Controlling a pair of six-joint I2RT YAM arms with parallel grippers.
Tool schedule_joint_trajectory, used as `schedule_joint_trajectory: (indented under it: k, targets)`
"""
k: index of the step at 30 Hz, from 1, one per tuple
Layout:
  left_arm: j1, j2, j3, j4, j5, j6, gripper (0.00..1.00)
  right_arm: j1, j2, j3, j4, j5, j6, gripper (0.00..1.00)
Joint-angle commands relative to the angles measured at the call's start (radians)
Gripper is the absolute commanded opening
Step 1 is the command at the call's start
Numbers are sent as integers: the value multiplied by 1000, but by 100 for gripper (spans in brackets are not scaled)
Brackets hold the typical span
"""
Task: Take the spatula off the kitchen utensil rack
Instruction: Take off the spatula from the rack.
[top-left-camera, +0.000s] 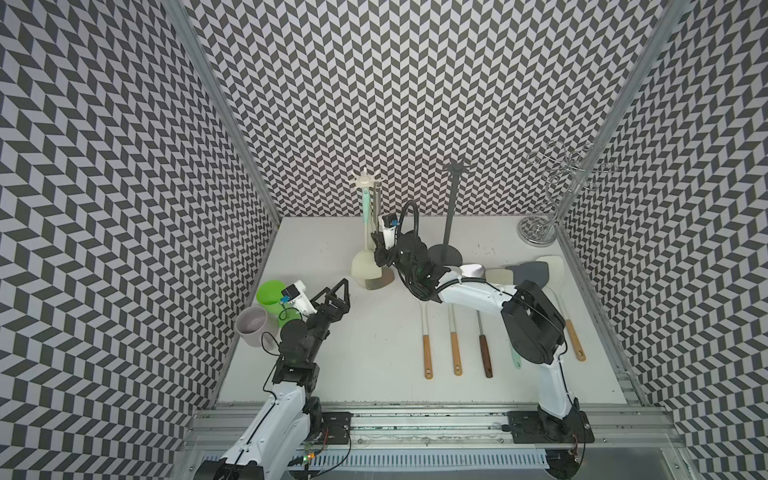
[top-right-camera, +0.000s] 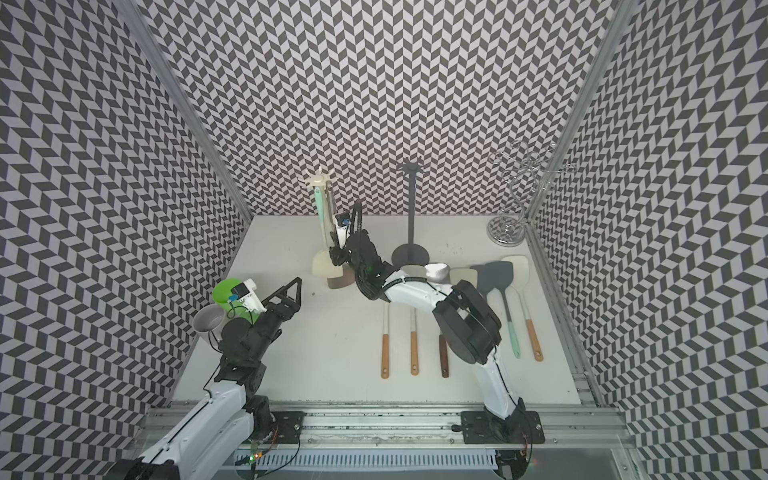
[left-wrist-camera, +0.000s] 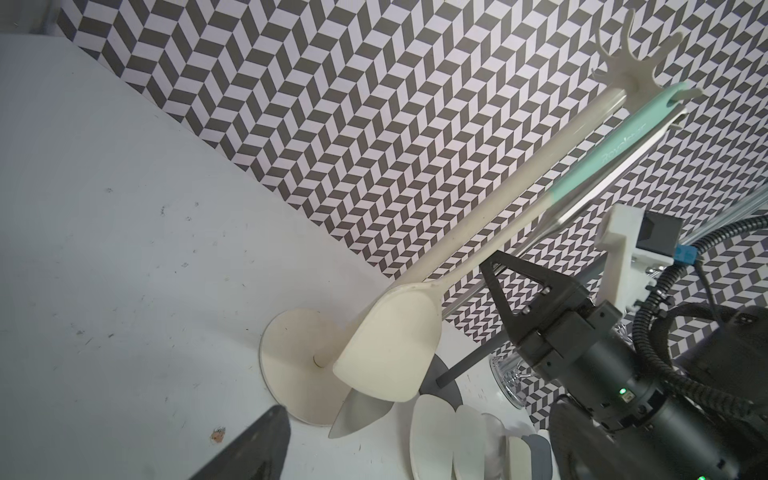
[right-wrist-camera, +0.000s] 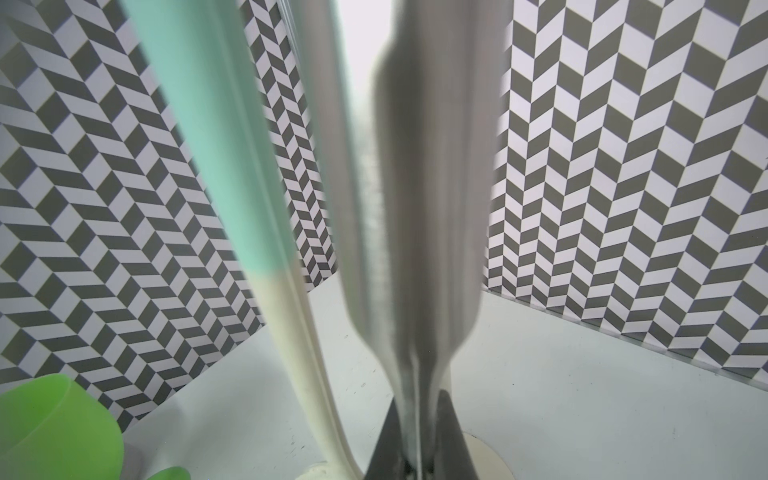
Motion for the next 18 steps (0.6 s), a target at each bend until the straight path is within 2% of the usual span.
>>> schedule_joint_trajectory:
  k: [1,12,18]
  targets:
    - [6,-13,-12,1,-11,22,99,-4,-74,26,57,65,23,0]
    - [6,-7,-15,9,-9,20,99,-3,-95,70,-89,155,2,0]
    - [5,-8,-17,9,-14,24,99,-2,-149,22,-95,22,-7,0]
